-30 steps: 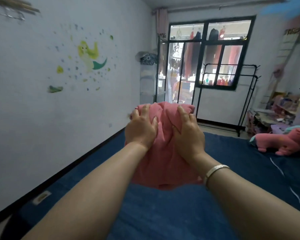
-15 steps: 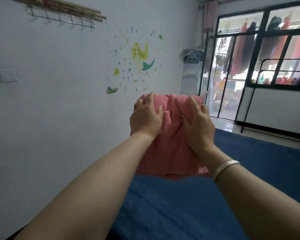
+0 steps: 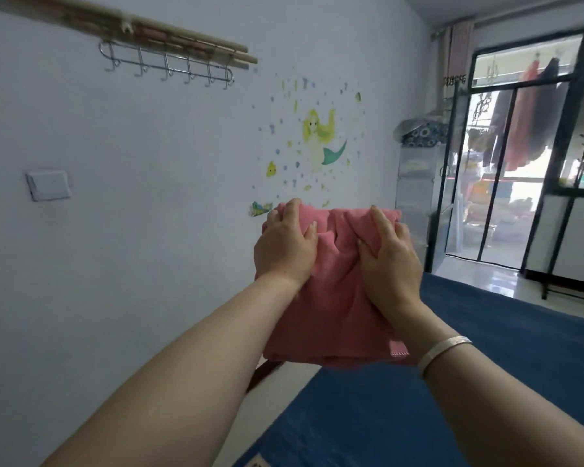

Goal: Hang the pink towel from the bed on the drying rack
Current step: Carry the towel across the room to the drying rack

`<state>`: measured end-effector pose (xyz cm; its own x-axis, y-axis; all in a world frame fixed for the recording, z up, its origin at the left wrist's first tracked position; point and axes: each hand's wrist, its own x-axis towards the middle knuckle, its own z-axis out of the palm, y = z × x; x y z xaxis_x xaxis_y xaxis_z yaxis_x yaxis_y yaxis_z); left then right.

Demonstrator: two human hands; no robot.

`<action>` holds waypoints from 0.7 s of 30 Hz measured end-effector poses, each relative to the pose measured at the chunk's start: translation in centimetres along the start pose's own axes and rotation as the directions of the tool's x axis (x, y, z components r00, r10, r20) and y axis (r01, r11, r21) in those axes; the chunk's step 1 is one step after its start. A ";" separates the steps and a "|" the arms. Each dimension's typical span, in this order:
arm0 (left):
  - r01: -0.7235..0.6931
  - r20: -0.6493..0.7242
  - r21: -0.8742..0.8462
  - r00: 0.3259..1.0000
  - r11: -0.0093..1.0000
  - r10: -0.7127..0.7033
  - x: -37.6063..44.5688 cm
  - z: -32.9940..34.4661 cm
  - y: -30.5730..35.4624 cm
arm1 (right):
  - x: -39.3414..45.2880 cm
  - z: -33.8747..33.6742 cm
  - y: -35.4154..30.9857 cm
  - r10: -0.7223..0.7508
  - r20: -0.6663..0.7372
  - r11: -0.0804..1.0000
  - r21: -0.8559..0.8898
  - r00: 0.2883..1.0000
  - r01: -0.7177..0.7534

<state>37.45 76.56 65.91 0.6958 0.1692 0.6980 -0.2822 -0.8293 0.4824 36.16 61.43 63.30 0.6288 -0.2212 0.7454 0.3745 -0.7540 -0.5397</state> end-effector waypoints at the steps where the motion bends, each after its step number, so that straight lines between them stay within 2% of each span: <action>1: -0.002 -0.008 0.000 1.000 1.000 0.002 1.7 0.3 -1.3 | 1.1 1.8 -0.5 -0.003 -0.002 1.000 0.003 1.000 0.003; 8: -0.042 -0.025 -0.021 0.999 0.999 0.042 10.8 3.0 -11.3 | 5.9 13.5 -3.1 -0.009 -0.023 1.000 -0.027 1.000 0.008; 17: -0.221 0.075 -0.134 0.970 0.966 0.233 22.5 7.0 -25.7 | 9.6 29.7 -7.4 0.107 -0.129 0.979 -0.160 0.986 -0.127; 21: -0.233 0.119 -0.175 0.960 0.957 0.255 27.8 8.4 -31.6 | 11.4 36.6 -9.4 0.174 -0.142 0.955 -0.218 0.975 -0.202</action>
<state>71.29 103.03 65.65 0.6740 -0.1126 0.7301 -0.5474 -0.7398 0.3913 64.76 88.66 62.61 0.5814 -0.4340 0.6881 0.0821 -0.8102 -0.5804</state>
